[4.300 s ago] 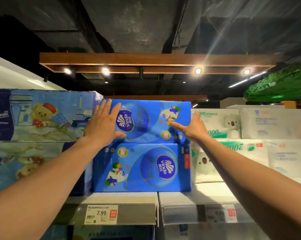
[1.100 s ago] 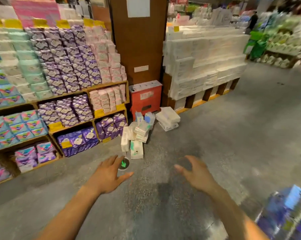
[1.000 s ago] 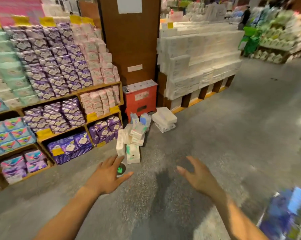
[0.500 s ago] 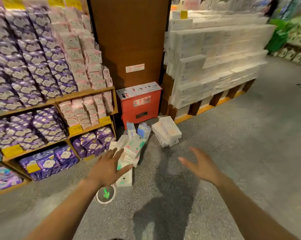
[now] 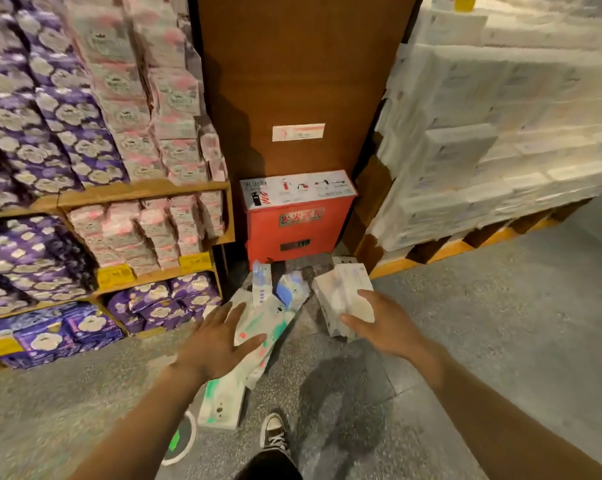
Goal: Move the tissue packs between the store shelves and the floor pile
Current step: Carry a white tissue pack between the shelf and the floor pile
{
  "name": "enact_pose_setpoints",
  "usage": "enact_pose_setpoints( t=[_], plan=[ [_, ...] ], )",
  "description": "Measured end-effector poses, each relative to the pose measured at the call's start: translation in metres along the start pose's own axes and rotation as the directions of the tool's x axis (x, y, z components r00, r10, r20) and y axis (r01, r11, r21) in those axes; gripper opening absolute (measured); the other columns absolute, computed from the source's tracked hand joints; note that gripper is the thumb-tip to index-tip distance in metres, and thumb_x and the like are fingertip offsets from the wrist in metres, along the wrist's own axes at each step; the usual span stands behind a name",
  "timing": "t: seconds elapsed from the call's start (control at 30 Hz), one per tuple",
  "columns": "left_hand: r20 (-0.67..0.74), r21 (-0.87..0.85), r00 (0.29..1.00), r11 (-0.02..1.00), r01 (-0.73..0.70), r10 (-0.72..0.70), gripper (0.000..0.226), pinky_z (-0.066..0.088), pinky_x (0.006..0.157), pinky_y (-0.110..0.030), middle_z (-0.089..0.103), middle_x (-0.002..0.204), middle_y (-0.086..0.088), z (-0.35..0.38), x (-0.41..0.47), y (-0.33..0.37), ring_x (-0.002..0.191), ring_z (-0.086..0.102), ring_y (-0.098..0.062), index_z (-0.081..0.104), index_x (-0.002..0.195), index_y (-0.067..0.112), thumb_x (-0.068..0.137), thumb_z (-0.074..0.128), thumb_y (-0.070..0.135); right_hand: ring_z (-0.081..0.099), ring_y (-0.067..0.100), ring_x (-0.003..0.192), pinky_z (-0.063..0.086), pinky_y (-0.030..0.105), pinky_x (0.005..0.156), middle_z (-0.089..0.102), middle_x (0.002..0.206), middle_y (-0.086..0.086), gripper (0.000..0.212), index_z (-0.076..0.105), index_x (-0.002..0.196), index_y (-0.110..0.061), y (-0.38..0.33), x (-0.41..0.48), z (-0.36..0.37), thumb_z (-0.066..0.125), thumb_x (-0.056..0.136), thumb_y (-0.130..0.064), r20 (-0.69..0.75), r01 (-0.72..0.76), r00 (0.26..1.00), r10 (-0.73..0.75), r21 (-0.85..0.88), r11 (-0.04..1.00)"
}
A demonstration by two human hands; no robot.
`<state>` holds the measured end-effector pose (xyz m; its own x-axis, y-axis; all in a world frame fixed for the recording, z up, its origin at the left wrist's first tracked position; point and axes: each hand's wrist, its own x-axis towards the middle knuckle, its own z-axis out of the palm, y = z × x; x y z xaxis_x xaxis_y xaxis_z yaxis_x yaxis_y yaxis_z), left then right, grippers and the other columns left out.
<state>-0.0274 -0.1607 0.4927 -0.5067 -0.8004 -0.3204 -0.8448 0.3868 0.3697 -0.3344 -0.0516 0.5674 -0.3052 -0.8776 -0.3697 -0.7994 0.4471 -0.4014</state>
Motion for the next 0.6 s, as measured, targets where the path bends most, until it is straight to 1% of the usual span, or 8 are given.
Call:
enact_pose_setpoints(
  t=[0.03,0.07,0.13,0.17,0.3,0.43,0.53,0.6],
  plan=[
    [0.008,-0.006,1.0,1.0,0.016,-0.016,0.114,0.014,0.124,-0.047,0.015,0.167,-0.003,0.002,0.023,0.001,0.153,0.015,-0.025,0.014,0.16,0.03,0.068,0.006,0.096,0.041,0.024,0.141,0.037,0.036,0.11,0.039,0.158,0.004,0.126,0.034,0.156,-0.02,0.003,0.029,-0.004,0.029,0.058,-0.1,0.02,0.003,1.0,-0.003,-0.005,1.0],
    [0.014,-0.005,0.999,1.0,0.031,-0.031,0.111,0.013,0.124,-0.046,0.014,0.167,-0.003,0.004,0.04,0.002,0.154,0.014,-0.024,0.013,0.16,0.031,0.069,0.008,0.095,0.041,0.024,0.141,0.036,0.036,0.111,0.039,0.158,0.005,0.116,0.034,0.155,-0.019,0.006,0.051,-0.006,0.037,0.067,-0.094,0.037,-0.001,0.999,0.001,-0.009,1.0],
    [0.031,-0.02,0.997,0.997,0.075,-0.074,0.109,0.012,0.124,-0.045,0.014,0.167,-0.003,0.017,0.078,-0.001,0.154,0.013,-0.024,0.012,0.16,0.031,0.071,0.008,0.094,0.039,0.024,0.143,0.035,0.035,0.113,0.039,0.159,0.006,0.092,0.035,0.155,-0.017,0.014,0.106,-0.003,0.054,0.085,-0.074,0.086,0.022,0.996,-0.02,-0.022,1.0],
    [0.037,-0.026,0.995,0.996,0.09,-0.089,0.11,0.013,0.124,-0.045,0.014,0.167,-0.003,0.026,0.093,-0.004,0.154,0.014,-0.024,0.011,0.16,0.031,0.07,0.006,0.095,0.038,0.023,0.144,0.034,0.035,0.114,0.038,0.159,0.006,0.088,0.035,0.155,-0.017,0.018,0.131,0.002,0.058,0.087,-0.068,0.116,0.038,0.993,-0.035,-0.024,0.999],
    [0.038,-0.073,0.974,0.972,0.225,-0.222,0.111,0.016,0.124,-0.046,0.016,0.167,-0.003,0.085,0.166,-0.029,0.153,0.016,-0.024,0.01,0.16,0.032,0.069,0.004,0.096,0.036,0.023,0.145,0.033,0.033,0.115,0.037,0.16,0.004,0.089,0.033,0.156,-0.017,0.033,0.253,0.053,0.061,0.087,-0.066,0.243,0.117,0.964,-0.108,-0.026,0.993],
    [-0.005,-0.137,0.916,0.908,0.396,-0.401,0.115,0.018,0.124,-0.046,0.017,0.167,-0.003,0.179,0.234,-0.067,0.152,0.019,-0.024,0.01,0.16,0.028,0.068,0.009,0.097,0.044,0.024,0.14,0.042,0.035,0.11,0.043,0.155,0.004,0.106,0.036,0.153,-0.017,0.064,0.376,0.151,0.057,0.074,-0.084,0.324,0.204,0.927,-0.187,-0.018,0.979],
    [-0.016,-0.193,0.857,0.842,0.503,-0.515,0.121,0.022,0.123,-0.045,0.019,0.166,-0.005,0.264,0.284,-0.101,0.151,0.021,-0.025,0.008,0.16,0.023,0.065,0.015,0.099,0.044,0.026,0.139,0.042,0.037,0.106,0.039,0.157,0.007,0.095,0.033,0.154,-0.013,0.092,0.461,0.233,0.067,0.083,-0.066,0.411,0.279,0.876,-0.252,-0.007,0.96],
    [-0.016,-0.211,0.822,0.806,0.553,-0.569,0.126,0.025,0.121,-0.046,0.021,0.165,-0.007,0.324,0.313,-0.124,0.15,0.024,-0.027,0.008,0.16,0.021,0.062,0.015,0.101,0.04,0.028,0.141,0.041,0.039,0.108,0.034,0.16,0.01,0.098,0.029,0.155,-0.009,0.112,0.51,0.29,0.069,0.084,-0.063,0.462,0.34,0.837,-0.293,-0.019,0.94]
  ],
)
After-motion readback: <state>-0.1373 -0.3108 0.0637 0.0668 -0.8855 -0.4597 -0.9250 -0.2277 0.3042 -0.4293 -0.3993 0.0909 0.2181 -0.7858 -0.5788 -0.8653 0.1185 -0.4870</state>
